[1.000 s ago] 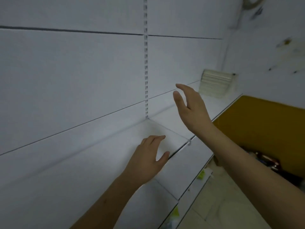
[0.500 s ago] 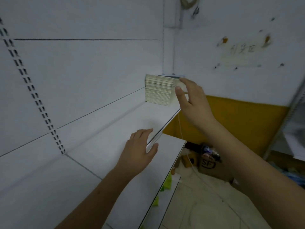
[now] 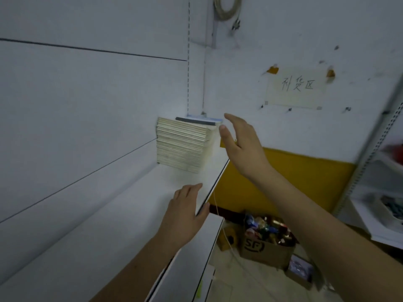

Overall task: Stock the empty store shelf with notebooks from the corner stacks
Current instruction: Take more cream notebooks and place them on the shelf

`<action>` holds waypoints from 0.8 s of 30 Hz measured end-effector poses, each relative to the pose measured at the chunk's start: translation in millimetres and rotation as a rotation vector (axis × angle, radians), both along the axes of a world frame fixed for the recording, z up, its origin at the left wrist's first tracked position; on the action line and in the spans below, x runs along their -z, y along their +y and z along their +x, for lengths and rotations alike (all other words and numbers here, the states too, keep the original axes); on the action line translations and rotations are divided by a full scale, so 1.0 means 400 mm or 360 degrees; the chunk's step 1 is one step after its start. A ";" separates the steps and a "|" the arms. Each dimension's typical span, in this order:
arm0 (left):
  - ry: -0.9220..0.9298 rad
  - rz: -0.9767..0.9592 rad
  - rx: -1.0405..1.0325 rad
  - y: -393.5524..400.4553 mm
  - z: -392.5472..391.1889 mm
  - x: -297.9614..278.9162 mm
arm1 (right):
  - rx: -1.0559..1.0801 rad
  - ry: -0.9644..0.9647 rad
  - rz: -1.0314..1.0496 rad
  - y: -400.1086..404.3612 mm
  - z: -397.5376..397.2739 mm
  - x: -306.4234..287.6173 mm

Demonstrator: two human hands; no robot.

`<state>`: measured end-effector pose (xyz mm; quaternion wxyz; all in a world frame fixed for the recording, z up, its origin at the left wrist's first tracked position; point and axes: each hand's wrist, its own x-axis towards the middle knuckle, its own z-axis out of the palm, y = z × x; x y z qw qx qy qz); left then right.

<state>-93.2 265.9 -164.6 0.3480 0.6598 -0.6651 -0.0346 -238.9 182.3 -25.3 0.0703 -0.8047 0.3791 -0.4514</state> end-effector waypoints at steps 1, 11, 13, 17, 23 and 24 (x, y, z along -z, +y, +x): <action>0.0015 0.0000 0.0008 -0.044 0.015 -0.002 | 0.0006 0.0021 -0.0005 -0.042 0.018 -0.006; -0.0014 -0.0045 -0.0043 -0.315 0.113 -0.004 | -0.0072 0.0271 0.0170 -0.414 0.141 0.037; 0.0016 -0.0091 -0.0110 -0.350 0.134 -0.010 | -0.0131 0.0372 0.0215 -0.483 0.171 0.045; 0.0149 -0.0113 -0.0262 -0.384 0.174 -0.027 | -0.0225 0.0557 0.0366 -0.575 0.206 0.083; 0.1361 -0.0138 -0.0306 -0.393 0.182 -0.096 | -0.0373 -0.0241 0.0004 -0.520 0.216 0.189; 0.1759 -0.0181 -0.0199 -0.399 0.176 -0.118 | -0.0415 -0.0326 -0.0203 -0.497 0.218 0.204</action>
